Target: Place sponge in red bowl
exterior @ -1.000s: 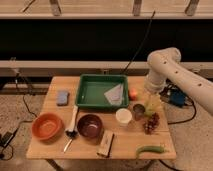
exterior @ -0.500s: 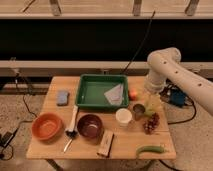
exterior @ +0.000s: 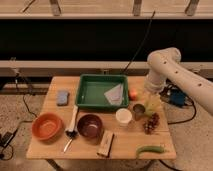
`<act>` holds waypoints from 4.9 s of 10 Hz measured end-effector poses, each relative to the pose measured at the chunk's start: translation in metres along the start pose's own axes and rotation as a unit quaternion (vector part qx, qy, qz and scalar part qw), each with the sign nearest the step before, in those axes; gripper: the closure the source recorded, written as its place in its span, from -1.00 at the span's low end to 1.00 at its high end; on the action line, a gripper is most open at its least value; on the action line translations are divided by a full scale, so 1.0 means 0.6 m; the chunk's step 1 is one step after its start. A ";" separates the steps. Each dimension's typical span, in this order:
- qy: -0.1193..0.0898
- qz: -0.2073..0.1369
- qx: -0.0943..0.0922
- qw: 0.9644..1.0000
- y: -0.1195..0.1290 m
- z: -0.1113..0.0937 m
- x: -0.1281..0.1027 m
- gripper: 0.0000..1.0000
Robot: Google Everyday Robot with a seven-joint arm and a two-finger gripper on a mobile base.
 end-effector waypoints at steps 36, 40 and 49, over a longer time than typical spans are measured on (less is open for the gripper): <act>-0.070 -0.453 0.019 0.889 -0.248 0.030 -0.557 -0.30; -0.048 -0.502 0.047 0.862 -0.345 0.041 -0.633 -0.30; 0.009 -0.566 0.074 0.821 -0.380 0.120 -0.737 -0.30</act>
